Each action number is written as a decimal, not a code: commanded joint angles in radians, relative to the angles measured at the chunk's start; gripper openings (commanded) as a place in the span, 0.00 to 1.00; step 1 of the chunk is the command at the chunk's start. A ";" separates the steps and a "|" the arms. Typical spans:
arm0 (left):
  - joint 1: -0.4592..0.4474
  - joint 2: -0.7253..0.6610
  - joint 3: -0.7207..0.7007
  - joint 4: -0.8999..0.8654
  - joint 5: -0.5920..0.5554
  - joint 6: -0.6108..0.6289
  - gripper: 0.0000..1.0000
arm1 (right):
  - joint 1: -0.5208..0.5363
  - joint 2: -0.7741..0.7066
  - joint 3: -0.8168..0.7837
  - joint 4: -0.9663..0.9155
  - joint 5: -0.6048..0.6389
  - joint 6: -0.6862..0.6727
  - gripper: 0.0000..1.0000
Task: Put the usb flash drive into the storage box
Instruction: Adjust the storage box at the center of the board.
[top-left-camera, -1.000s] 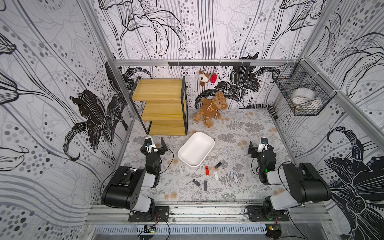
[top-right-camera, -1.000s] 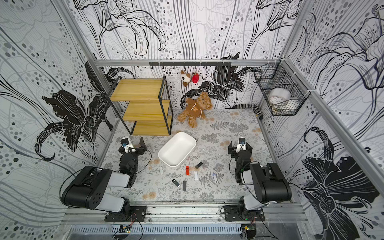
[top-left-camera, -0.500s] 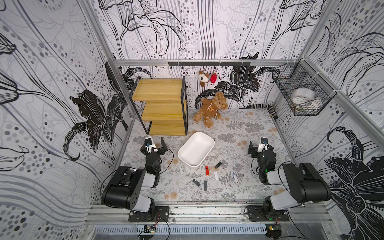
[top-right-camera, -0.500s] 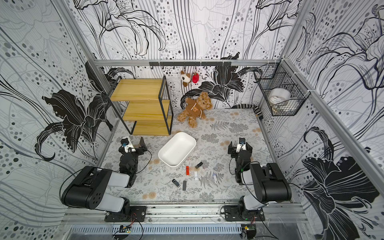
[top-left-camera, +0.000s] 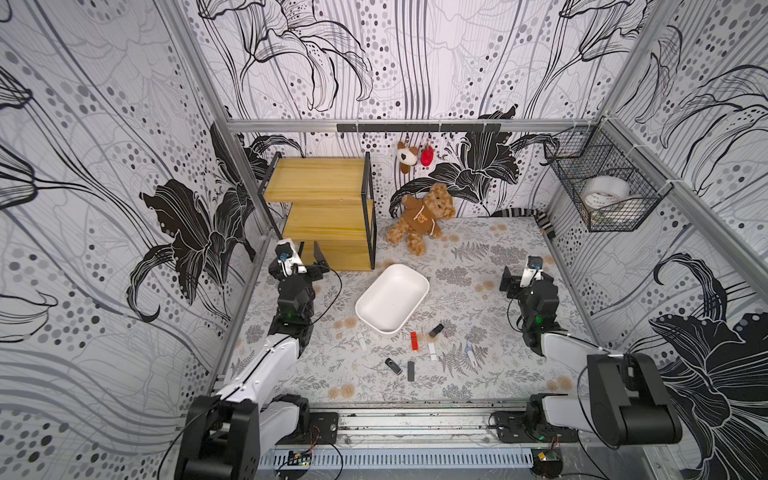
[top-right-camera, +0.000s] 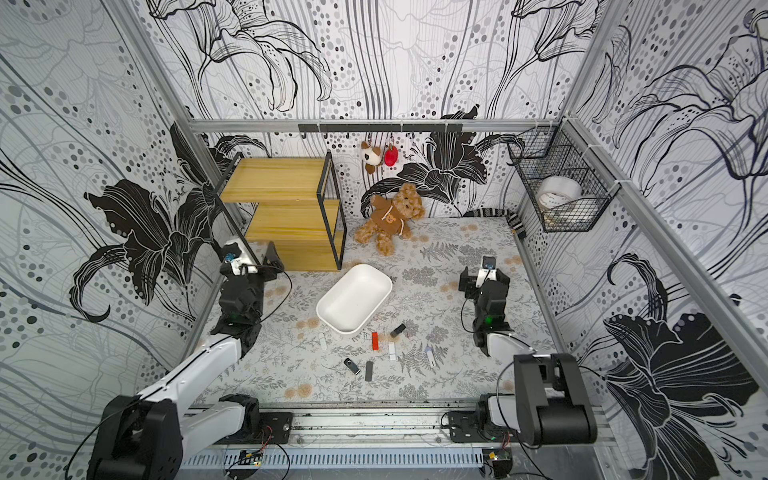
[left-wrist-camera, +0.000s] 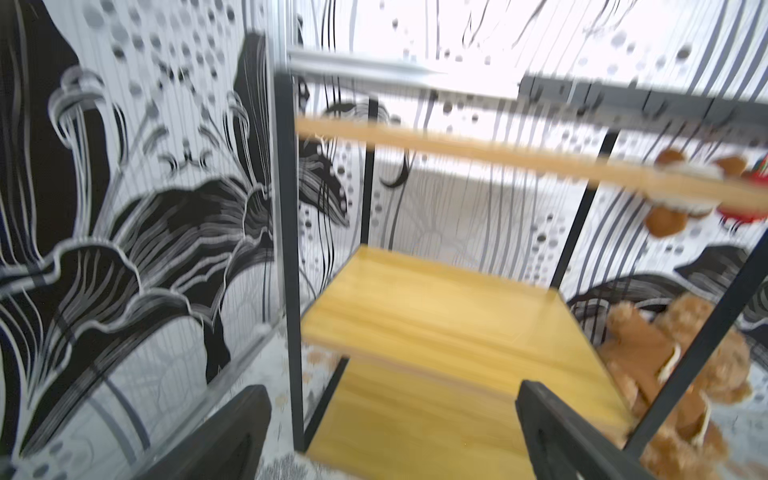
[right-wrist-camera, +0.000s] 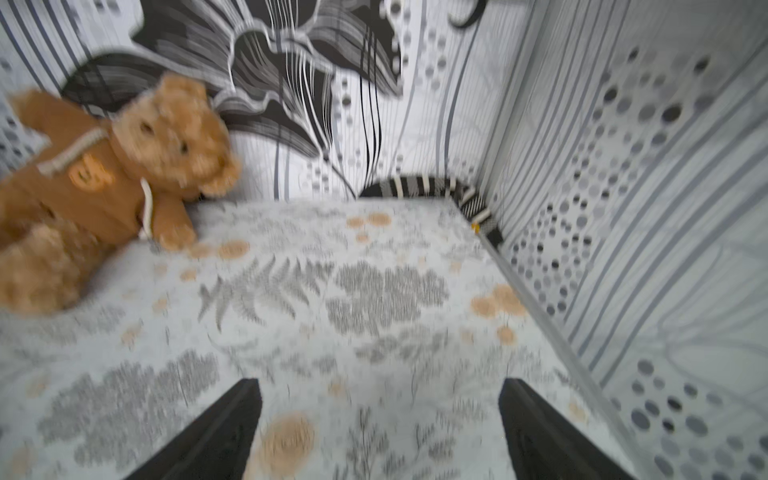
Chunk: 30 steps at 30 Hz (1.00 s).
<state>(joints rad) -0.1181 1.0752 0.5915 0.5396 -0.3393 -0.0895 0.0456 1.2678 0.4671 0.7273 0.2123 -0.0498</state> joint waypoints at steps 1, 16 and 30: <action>-0.009 -0.021 0.151 -0.503 0.057 -0.052 0.98 | 0.037 -0.085 0.200 -0.440 0.027 0.019 0.95; -0.111 -0.029 0.399 -1.141 0.298 -0.374 0.98 | 0.303 -0.217 0.611 -1.376 -0.050 0.427 0.95; -0.472 0.148 0.306 -1.193 0.250 -0.752 0.98 | 0.312 -0.237 0.520 -1.478 -0.174 0.538 0.95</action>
<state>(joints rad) -0.5777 1.1728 0.8993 -0.6392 -0.0853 -0.7746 0.3496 1.0264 0.9768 -0.7055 0.0528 0.4683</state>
